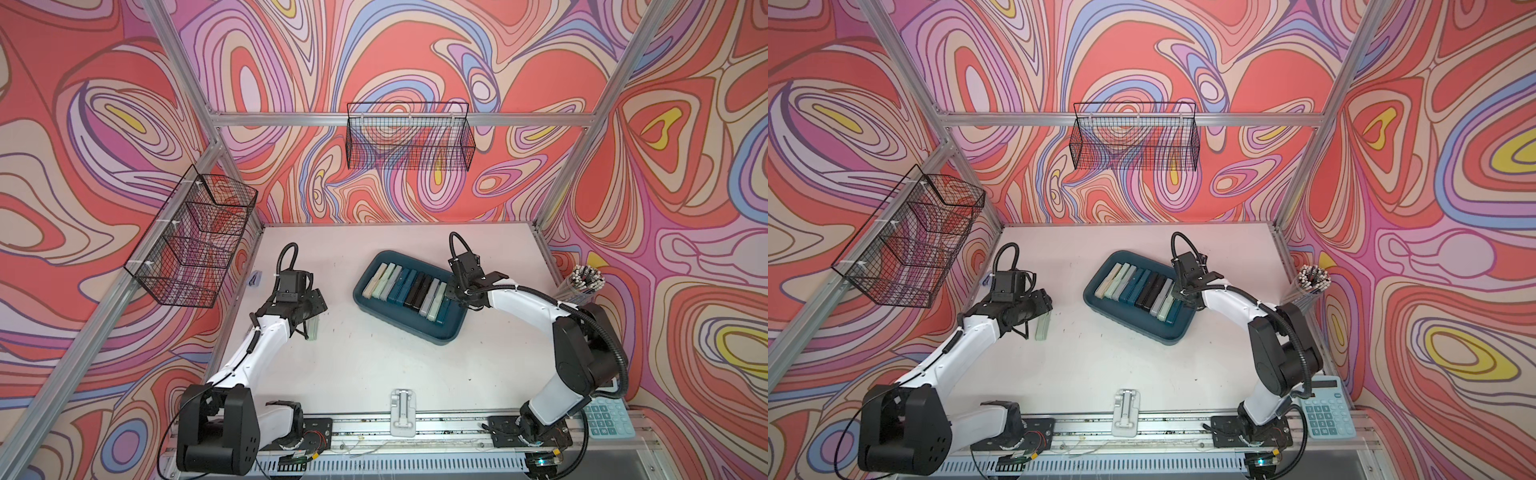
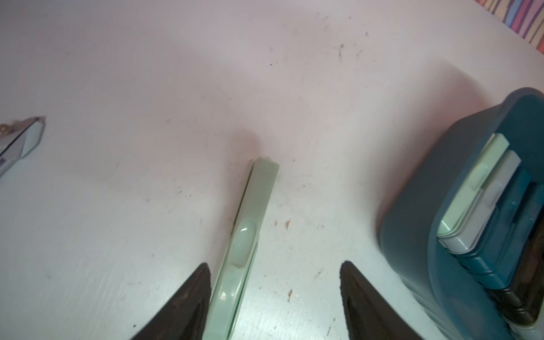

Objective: Put the pruning pliers into the storage box
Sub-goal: Pick up the pruning pliers from the center of the board.

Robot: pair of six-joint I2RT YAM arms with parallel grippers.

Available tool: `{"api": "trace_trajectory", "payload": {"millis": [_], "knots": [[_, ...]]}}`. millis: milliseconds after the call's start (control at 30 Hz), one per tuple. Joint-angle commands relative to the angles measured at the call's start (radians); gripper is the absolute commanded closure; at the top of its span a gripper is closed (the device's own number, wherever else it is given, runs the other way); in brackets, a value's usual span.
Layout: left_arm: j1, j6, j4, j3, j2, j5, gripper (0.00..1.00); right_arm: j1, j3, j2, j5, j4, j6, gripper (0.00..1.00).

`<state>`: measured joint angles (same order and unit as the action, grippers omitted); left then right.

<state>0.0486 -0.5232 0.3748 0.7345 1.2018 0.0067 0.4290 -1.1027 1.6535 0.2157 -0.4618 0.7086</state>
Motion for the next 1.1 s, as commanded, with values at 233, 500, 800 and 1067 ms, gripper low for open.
{"api": "trace_trajectory", "payload": {"millis": [233, 500, 800, 1067], "knots": [[-0.024, -0.086, -0.008, -0.088, 0.008, 0.009, 0.25, -0.002, -0.005, -0.031, -0.005, 0.072, -0.05, 0.83], [-0.024, -0.097, -0.03, -0.088, 0.092, 0.045, 0.29, -0.009, 0.028, -0.045, -0.021, 0.108, -0.036, 0.82], [-0.024, -0.078, -0.016, -0.089, 0.131, 0.049, 0.42, -0.033, 0.037, -0.07, -0.012, 0.118, -0.037, 0.82], [-0.023, -0.076, -0.036, -0.105, 0.156, 0.052, 0.51, -0.046, 0.05, -0.064, -0.028, 0.139, -0.031, 0.81]]}}
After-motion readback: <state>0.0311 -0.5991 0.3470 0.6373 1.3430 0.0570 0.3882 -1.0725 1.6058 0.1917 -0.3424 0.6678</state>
